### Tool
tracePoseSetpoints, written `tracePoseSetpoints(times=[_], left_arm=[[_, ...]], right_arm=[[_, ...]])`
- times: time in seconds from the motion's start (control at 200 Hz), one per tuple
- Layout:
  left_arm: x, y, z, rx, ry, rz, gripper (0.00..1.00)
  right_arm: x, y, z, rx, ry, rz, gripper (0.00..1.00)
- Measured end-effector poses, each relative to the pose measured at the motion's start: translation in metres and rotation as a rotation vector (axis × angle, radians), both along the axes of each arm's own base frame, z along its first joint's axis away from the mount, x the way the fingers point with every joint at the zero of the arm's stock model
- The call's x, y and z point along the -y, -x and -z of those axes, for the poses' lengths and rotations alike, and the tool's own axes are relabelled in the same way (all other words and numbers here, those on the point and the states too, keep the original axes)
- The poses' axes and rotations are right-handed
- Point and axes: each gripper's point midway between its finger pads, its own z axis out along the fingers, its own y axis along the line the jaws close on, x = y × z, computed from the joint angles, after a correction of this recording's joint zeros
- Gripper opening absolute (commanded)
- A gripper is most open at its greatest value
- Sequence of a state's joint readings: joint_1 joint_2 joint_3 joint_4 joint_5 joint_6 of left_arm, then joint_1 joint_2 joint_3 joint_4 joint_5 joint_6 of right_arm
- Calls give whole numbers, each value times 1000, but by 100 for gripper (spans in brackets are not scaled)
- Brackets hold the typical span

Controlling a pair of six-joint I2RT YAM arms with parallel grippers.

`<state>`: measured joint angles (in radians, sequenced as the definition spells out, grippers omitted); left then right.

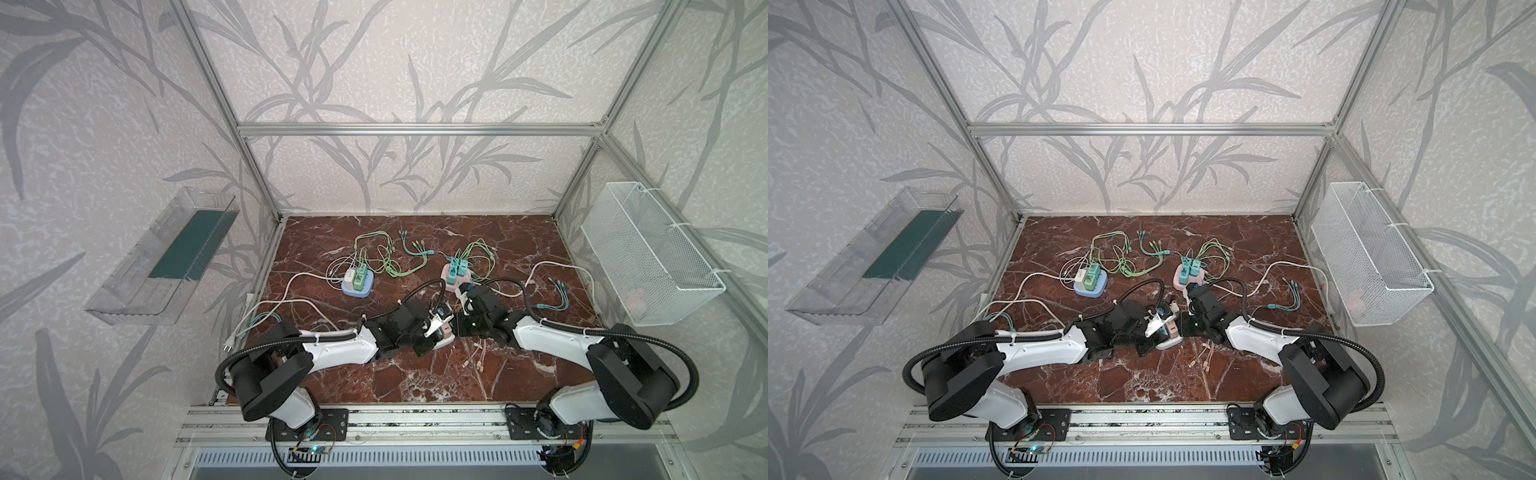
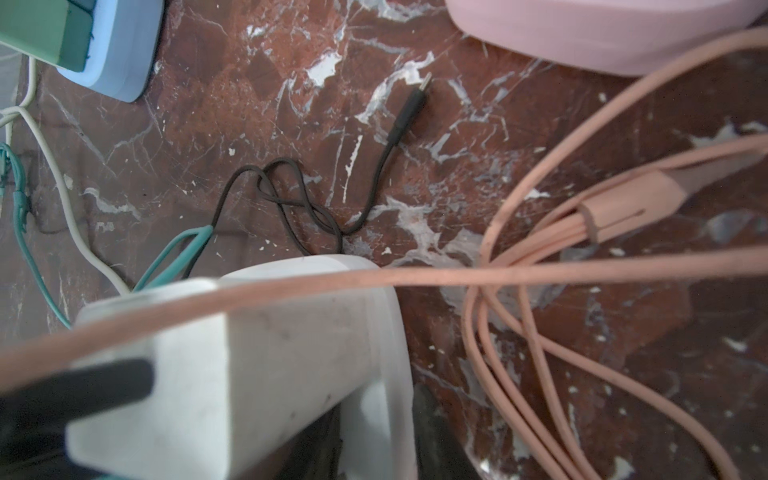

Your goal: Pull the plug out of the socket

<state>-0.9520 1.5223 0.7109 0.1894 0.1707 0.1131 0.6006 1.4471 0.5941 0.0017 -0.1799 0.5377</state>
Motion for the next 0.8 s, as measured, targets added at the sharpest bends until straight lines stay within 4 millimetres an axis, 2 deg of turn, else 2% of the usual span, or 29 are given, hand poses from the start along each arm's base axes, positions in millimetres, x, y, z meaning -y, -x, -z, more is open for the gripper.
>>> tracePoseSetpoints(times=[0.15,0.33,0.66,0.8], left_arm=[[-1,-4,-5,-53,38,0,21],[9,-14,-27,-75,99,20,20],[8,-14,-29,-82,104,25,20],[-3,-10,-31,-64,108,5,21]], right_arm=[[0,-1,-1,5,2,2,31],[6,-5,-1,28,25,17,31],[11,-6,-1,38,34,52,36],[13,-6,-3,47,28,63,39]])
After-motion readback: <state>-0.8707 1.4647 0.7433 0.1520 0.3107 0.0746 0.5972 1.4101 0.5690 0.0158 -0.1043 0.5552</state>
